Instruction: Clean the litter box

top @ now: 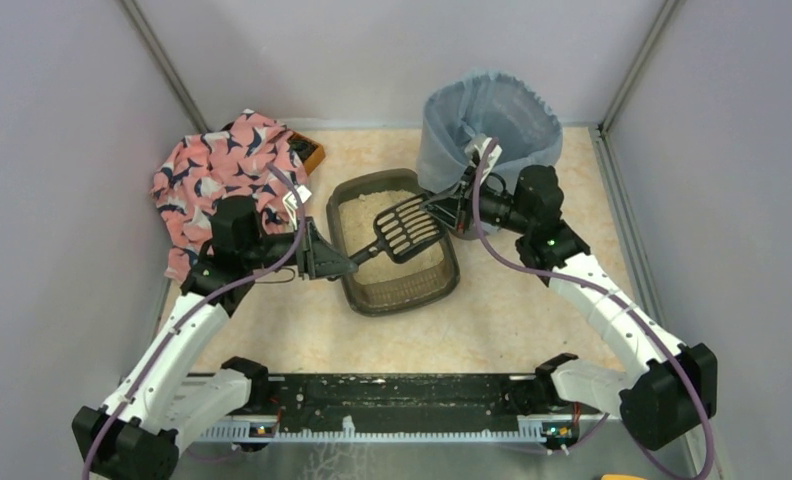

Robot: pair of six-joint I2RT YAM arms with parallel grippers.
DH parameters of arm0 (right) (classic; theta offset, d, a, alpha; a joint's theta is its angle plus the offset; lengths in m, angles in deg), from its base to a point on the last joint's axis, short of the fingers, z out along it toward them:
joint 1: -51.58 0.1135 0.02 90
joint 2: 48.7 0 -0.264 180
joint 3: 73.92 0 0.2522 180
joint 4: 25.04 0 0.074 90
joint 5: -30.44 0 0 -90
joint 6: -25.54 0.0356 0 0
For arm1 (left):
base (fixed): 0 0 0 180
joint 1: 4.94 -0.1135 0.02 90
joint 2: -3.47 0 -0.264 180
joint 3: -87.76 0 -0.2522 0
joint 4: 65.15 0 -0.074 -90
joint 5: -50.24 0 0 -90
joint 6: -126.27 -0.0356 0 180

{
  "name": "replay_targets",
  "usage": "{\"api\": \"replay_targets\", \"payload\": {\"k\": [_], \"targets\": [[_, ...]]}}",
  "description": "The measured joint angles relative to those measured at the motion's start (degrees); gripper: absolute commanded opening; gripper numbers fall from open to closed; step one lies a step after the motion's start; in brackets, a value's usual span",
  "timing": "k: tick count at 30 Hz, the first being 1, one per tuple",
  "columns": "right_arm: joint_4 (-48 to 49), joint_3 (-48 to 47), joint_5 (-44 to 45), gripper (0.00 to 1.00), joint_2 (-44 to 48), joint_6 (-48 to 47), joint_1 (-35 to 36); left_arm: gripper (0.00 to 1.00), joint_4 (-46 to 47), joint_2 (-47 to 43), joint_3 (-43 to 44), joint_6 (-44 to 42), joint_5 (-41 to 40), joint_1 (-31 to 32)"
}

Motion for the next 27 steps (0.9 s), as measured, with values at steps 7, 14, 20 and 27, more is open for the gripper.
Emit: {"api": "replay_targets", "payload": {"k": [7,14,20,27], "targets": [[3.6,1.6,-2.9,0.0,0.8,2.0,-1.2,0.0,2.9,2.1,-0.2,0.3,0.9,-0.6],[3.7,2.3,-1.6,0.0,2.6,2.2,-1.2,0.0,5.4,0.6,-0.2,0.6,-2.2,-2.5],[3.9,3.2,-1.8,0.0,3.5,2.3,-1.2,0.0,10.3,-3.6,-0.8,2.9,-6.7,-3.4],[3.7,5.9,-2.5,0.0,3.7,2.7,-1.1,0.0,15.1,-6.0,-2.2,6.1,-10.6,-4.1]]}}
